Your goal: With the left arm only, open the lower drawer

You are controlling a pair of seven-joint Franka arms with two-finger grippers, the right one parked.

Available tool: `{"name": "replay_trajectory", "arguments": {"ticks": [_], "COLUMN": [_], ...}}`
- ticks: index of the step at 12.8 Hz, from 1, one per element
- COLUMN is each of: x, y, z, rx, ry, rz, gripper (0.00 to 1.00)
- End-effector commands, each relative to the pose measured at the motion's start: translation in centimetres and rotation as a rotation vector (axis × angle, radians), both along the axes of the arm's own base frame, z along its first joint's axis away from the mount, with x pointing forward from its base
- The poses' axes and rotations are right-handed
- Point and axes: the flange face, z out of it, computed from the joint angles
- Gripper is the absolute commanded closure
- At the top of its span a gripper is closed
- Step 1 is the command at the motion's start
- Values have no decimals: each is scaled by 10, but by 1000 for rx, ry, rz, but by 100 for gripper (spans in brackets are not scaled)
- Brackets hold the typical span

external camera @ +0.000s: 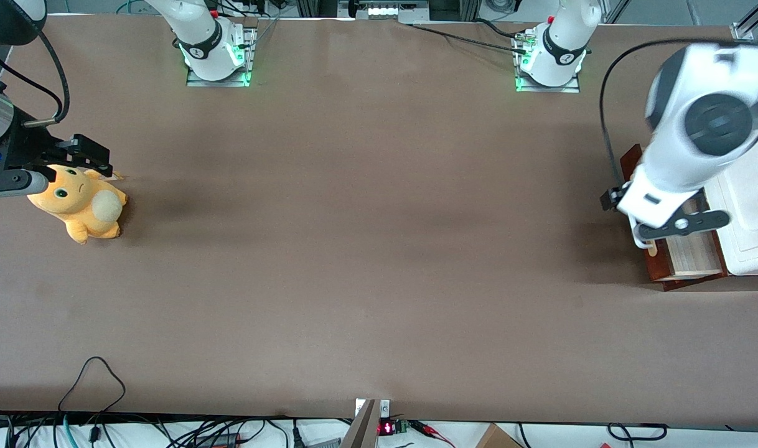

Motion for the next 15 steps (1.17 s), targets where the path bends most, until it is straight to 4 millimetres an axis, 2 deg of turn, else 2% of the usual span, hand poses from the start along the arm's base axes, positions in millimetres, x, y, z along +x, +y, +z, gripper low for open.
{"name": "replay_trajectory", "arguments": {"ticks": [1,6,15], "x": [-15,-36,-37], "y": [17,27,27], "z": [32,51,60], "rx": [-142,-204,-207], "ry": [-23,-36,-41], "rz": [-40,-113,-147], "gripper": [0,0,0]}}
